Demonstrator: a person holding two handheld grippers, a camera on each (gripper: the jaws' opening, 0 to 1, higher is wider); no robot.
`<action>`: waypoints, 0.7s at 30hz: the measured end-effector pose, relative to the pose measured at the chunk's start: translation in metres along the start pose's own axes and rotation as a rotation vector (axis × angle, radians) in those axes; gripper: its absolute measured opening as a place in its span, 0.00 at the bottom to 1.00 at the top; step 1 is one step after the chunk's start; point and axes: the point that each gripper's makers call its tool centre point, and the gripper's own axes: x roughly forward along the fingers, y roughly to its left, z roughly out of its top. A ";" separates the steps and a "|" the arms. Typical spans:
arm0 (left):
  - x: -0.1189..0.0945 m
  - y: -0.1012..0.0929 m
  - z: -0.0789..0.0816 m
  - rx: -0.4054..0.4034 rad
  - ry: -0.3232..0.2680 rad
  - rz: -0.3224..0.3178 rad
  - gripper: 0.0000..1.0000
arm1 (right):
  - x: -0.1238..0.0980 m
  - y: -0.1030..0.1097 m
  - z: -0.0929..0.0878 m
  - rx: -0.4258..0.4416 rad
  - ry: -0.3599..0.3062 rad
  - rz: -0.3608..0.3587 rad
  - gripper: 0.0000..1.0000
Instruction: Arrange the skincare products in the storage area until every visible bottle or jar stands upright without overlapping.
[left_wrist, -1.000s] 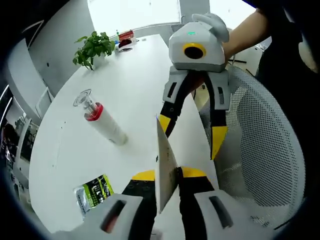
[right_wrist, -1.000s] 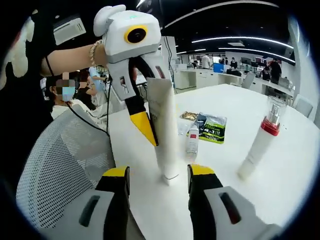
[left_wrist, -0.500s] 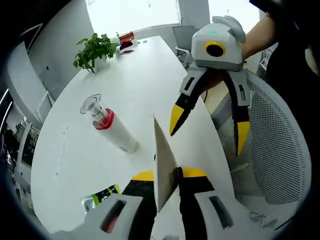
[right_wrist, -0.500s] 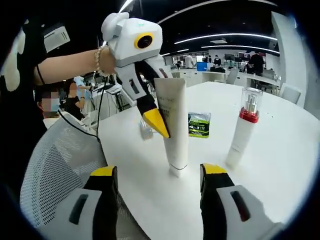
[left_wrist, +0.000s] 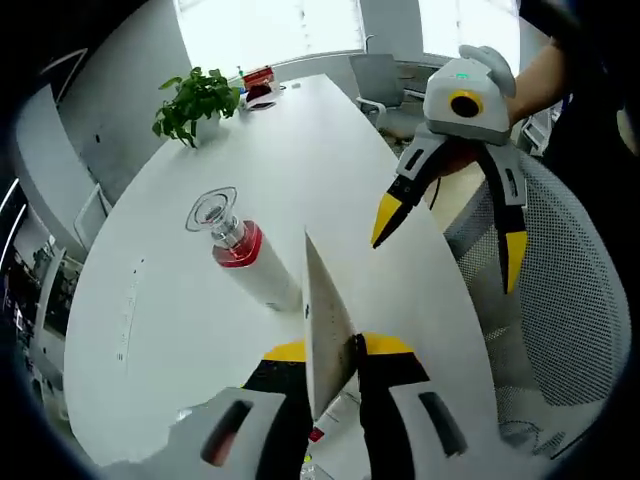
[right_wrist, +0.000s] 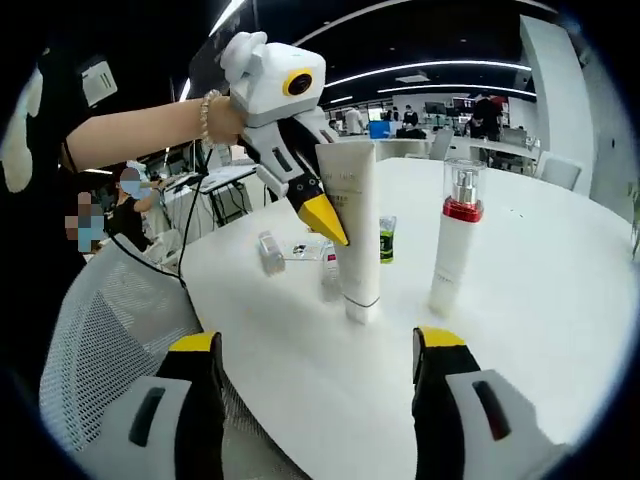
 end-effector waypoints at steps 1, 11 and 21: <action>0.001 0.003 0.000 0.001 -0.001 0.001 0.20 | -0.001 -0.001 0.000 0.002 0.000 -0.005 0.77; 0.010 0.027 0.006 0.013 -0.007 0.010 0.20 | -0.011 -0.008 -0.003 0.046 -0.017 -0.064 0.81; 0.020 0.057 0.011 0.010 -0.022 0.021 0.20 | -0.015 -0.011 -0.007 0.072 -0.017 -0.084 0.83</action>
